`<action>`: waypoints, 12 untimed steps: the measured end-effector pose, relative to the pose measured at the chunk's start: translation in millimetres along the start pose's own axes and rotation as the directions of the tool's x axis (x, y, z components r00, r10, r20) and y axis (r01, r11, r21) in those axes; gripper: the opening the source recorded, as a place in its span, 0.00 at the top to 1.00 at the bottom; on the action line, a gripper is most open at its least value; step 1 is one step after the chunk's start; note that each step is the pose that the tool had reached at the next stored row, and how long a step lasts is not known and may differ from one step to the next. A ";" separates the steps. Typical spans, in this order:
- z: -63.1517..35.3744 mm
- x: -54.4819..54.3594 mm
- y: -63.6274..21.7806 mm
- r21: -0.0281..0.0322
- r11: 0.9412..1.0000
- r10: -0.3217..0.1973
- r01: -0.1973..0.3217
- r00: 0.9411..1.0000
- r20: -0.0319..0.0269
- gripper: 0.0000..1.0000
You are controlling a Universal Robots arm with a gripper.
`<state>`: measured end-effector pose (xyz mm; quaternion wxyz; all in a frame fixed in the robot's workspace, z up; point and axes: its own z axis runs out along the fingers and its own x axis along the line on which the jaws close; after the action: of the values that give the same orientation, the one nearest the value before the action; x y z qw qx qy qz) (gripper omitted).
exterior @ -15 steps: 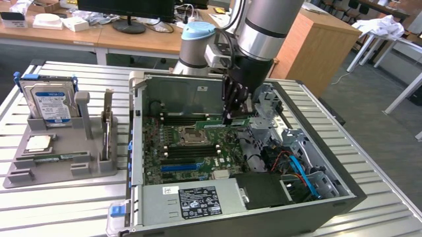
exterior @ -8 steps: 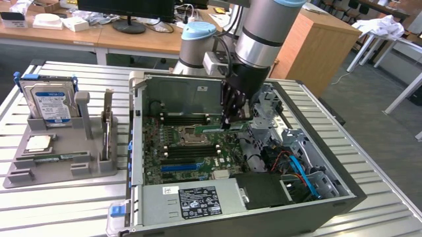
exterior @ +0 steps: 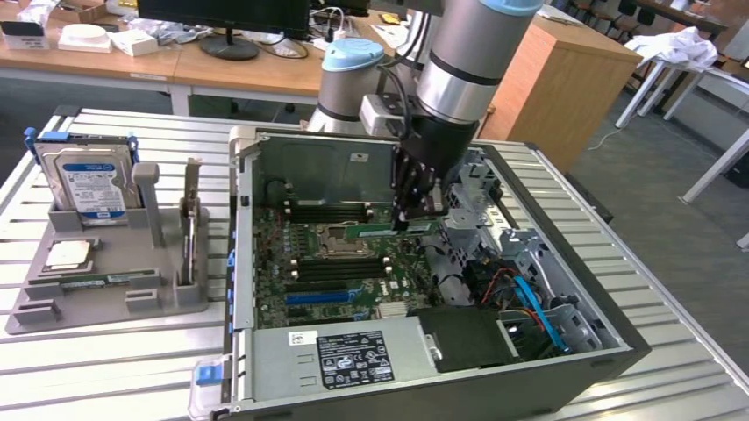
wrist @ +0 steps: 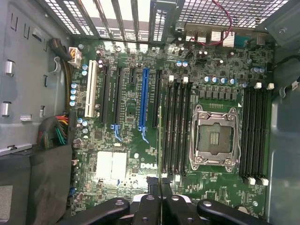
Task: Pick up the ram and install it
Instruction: 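Insert the ram into the slot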
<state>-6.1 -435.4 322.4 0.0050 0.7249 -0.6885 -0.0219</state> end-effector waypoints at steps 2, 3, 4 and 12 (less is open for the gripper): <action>0.7 0.0 0.0 0.000 1.000 0.000 0.000 1.000 0.000 0.88; 1.0 0.0 0.0 0.000 1.000 0.000 0.000 1.000 0.000 0.88; 1.3 0.0 0.0 0.000 1.000 0.000 0.000 1.000 0.000 0.88; 3.9 0.1 -0.1 0.000 1.000 0.000 0.000 1.000 0.000 0.88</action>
<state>-6.2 -435.4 318.5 0.0050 0.7249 -0.6885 -0.0219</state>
